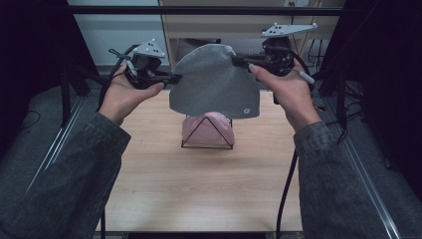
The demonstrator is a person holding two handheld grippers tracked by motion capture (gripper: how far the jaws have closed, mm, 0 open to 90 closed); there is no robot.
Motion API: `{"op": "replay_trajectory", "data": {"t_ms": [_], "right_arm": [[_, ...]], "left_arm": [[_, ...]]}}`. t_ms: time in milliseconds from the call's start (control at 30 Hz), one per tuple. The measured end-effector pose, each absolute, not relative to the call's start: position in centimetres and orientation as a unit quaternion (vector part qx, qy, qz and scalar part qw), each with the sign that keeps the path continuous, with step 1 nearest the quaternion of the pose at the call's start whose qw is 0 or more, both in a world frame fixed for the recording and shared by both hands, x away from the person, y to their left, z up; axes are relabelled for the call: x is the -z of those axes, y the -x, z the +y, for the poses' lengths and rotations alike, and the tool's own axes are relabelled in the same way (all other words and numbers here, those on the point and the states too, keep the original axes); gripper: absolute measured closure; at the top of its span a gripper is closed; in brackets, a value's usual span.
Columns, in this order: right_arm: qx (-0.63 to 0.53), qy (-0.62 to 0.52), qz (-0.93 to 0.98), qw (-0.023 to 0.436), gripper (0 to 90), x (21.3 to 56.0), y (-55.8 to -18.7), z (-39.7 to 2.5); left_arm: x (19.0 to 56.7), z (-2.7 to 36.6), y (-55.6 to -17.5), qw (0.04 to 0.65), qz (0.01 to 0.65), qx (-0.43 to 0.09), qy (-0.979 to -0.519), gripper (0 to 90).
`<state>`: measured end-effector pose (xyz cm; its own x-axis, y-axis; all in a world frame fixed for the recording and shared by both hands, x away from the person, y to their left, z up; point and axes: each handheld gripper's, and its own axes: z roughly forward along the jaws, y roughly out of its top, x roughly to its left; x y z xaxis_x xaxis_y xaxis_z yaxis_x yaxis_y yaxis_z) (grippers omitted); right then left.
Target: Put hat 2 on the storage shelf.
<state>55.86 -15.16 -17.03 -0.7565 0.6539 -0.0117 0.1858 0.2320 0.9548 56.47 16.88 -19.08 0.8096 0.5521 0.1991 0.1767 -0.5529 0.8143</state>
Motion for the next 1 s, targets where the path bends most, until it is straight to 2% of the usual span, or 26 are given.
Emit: {"op": "replay_trajectory", "data": {"t_ms": [1000], "right_arm": [[-0.559, -0.302, 0.742, 0.213, 86.4, 18.0, -58.7, -15.4]], "left_arm": [[18.9, 16.5, -58.6, 0.419, 0.225, -0.234, -0.848, 86.5]]}}
